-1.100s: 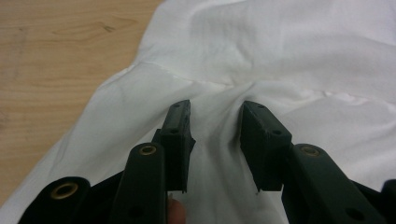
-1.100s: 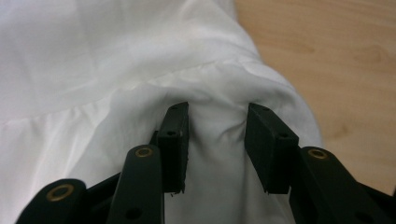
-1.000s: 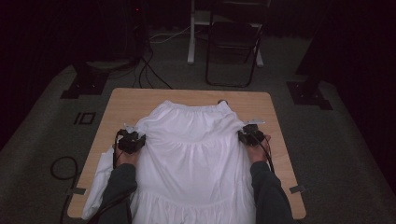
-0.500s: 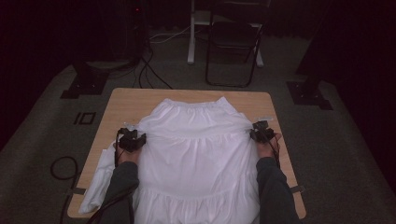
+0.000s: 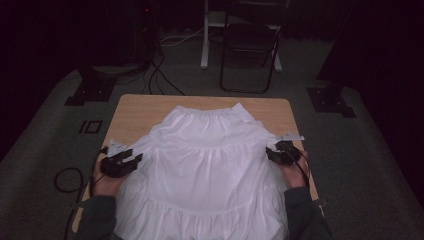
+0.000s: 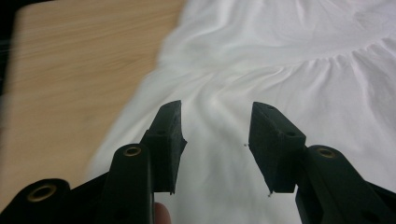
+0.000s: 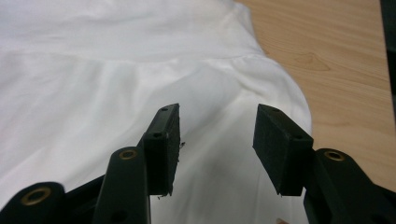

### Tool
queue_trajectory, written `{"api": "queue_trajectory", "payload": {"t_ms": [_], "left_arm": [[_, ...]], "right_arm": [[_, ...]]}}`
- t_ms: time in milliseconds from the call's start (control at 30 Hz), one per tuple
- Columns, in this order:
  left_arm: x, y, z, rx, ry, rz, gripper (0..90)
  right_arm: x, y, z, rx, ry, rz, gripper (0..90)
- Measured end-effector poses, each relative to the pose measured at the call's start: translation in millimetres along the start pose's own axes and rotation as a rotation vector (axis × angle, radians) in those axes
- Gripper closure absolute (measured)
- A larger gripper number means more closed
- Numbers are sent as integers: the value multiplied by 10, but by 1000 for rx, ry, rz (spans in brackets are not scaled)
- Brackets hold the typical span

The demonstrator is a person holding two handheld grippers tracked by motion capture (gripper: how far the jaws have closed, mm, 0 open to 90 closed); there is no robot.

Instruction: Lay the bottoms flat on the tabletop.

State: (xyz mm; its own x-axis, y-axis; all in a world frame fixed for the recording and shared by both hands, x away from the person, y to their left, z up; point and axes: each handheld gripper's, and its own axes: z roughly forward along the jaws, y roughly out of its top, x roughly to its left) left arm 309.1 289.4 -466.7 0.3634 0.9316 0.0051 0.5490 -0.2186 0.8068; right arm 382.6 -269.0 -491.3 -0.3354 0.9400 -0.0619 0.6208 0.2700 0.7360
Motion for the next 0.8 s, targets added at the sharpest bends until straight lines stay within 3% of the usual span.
{"api": "queue_trajectory", "payload": {"t_ms": [167, 300, 567, 667, 800], "left_arm": [[223, -369, -498, -33, 76, -73, 574], [297, -757, -755, -23, 134, -129, 612], [235, -1358, -1054, 52, 175, -183, 616], [203, -1502, -1128, 84, 184, -182, 604], [239, -1656, -1243, 98, 192, -215, 591]], "right_arm": [[44, -268, -414, -71, 30, 11, 503], [61, -489, -652, -76, 24, -13, 504], [147, -903, -932, -60, 3, -55, 499], [154, -1018, -999, -55, -6, -54, 496], [105, -1123, -1083, -55, -16, -30, 496]]}}
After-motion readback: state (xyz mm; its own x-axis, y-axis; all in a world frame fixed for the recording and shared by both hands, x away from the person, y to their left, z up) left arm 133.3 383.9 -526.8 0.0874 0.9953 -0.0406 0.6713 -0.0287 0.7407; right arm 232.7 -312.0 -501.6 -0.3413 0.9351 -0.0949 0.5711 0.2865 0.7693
